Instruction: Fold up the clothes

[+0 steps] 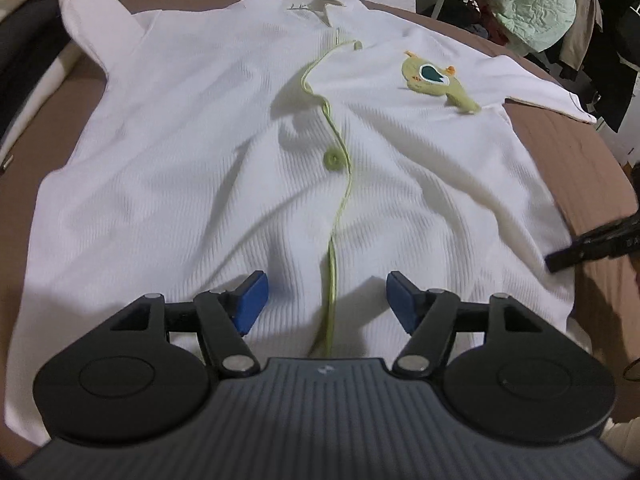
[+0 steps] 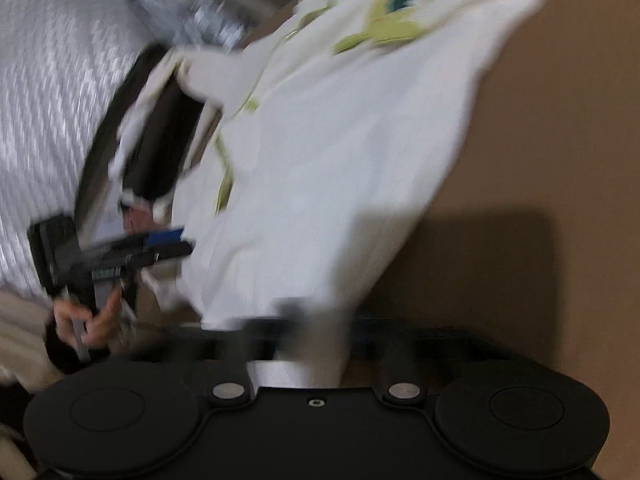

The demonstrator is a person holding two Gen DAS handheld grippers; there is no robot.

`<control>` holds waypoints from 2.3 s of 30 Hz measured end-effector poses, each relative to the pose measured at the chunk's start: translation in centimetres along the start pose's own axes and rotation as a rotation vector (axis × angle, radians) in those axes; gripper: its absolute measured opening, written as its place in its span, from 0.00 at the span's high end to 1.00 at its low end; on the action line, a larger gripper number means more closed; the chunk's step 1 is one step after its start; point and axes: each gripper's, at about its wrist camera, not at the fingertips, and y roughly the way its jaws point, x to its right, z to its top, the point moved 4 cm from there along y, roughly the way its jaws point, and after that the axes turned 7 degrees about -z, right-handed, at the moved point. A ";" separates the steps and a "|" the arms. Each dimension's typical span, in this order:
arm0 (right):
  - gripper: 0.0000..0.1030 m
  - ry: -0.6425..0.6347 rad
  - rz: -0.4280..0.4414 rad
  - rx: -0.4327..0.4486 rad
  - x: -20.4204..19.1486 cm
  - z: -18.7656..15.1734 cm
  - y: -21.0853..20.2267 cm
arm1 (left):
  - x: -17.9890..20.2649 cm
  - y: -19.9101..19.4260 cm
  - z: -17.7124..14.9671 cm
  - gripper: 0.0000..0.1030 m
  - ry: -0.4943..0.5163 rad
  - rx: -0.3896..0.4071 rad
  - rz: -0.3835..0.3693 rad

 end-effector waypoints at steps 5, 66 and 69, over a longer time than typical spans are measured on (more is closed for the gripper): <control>0.95 -0.024 0.089 0.131 -3.4 5.6 -4.3 | 4.3 -1.1 0.8 0.37 0.131 0.094 -0.210; 0.65 -0.372 -1.061 0.247 -21.7 5.8 -0.5 | -2.8 0.3 3.0 0.72 -0.109 0.134 -0.016; 0.62 -0.170 -0.959 0.349 -20.6 3.3 -2.2 | -2.2 -0.9 2.8 0.71 -0.106 0.146 -0.115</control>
